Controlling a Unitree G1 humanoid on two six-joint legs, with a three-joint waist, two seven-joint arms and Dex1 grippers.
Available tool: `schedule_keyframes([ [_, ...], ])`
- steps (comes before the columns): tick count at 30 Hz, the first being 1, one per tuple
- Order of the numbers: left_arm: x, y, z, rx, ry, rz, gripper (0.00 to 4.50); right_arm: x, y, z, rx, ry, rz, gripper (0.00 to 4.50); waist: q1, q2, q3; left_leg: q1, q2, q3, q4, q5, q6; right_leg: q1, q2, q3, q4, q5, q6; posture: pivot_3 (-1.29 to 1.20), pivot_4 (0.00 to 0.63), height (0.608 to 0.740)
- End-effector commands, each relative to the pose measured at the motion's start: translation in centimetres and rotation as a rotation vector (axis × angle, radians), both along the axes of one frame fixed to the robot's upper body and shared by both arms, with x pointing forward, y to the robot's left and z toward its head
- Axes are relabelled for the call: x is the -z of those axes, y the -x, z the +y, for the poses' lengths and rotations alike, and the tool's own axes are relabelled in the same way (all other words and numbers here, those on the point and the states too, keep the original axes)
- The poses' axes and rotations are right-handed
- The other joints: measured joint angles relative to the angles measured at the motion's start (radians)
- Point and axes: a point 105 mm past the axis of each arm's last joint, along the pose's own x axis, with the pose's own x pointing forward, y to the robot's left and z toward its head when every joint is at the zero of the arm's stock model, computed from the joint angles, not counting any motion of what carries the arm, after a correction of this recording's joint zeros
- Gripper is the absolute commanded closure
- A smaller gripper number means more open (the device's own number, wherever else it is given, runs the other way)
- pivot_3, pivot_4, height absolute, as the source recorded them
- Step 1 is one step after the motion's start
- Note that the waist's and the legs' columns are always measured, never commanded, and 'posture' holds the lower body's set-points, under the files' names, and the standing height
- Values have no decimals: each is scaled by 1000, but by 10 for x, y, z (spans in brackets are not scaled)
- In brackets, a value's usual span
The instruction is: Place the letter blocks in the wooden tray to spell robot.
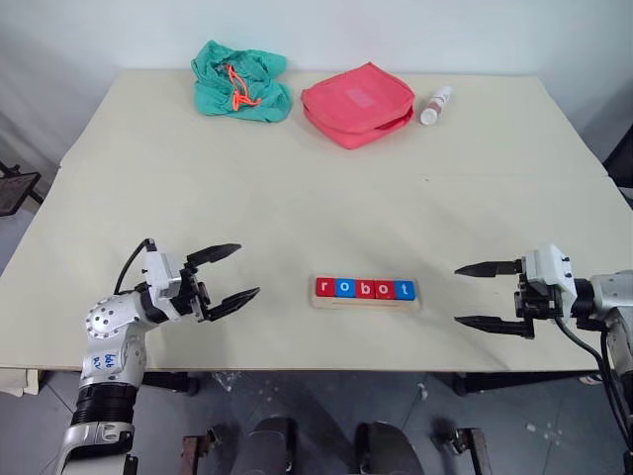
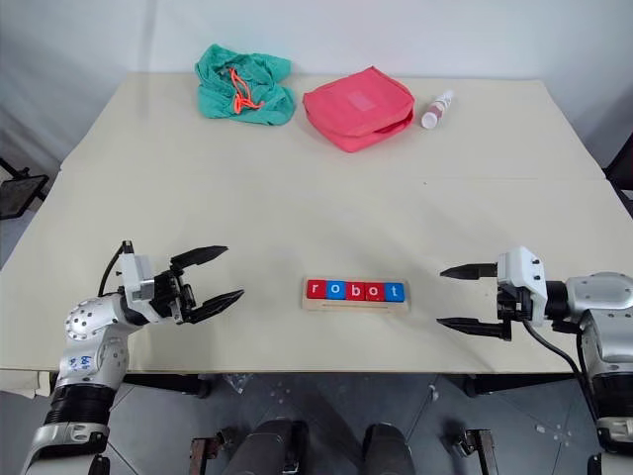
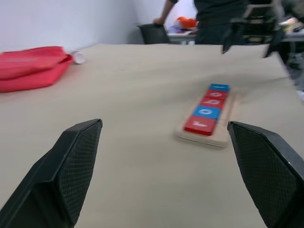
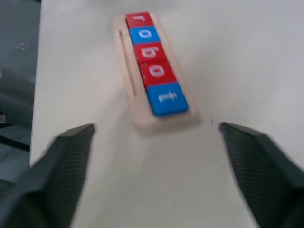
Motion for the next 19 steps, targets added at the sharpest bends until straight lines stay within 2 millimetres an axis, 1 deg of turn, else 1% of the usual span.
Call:
schedule_keyframes([
  [1,-17,4,10,-20,26,-76,0,-10,1,-12,-23,-26,-43,47,0,0,0,0,0,0,0,0,0,0,0,0,0,0,0,0,150,740],
  [3,-20,-2,15,-66,56,-50,0,-10,-3,-16,-3,-55,-49,47,0,0,0,0,0,0,0,0,0,0,0,-1,0,0,0,0,150,740],
  [7,-21,-4,24,-128,64,-46,0,-9,-3,-20,3,-96,-58,47,2,0,0,0,0,-1,1,0,0,1,0,-1,0,0,0,0,150,740],
  [8,-20,-6,26,-145,62,-19,0,-10,-4,-20,2,-104,-53,47,2,0,0,0,0,-1,1,0,0,1,0,-1,0,0,0,0,150,740],
  [11,-24,-3,25,-135,75,-32,0,-14,-6,-19,-5,-125,-52,47,0,0,0,0,0,-1,1,0,0,1,0,-1,0,0,0,0,150,740],
  [14,-23,0,25,-131,67,-16,0,-15,-4,-18,-17,-139,-43,47,1,0,0,0,0,-1,0,0,0,1,0,-1,0,0,0,0,150,740],
  [17,-26,2,27,-116,74,-41,0,-18,-5,-18,-18,-187,-42,47,1,0,0,0,0,-1,1,0,0,1,0,-1,0,0,0,0,150,740],
  [19,-22,6,28,-89,57,-49,0,-18,-7,-19,-9,-199,-39,47,1,0,0,0,0,-1,1,0,0,1,0,-1,0,0,0,0,150,740],
])
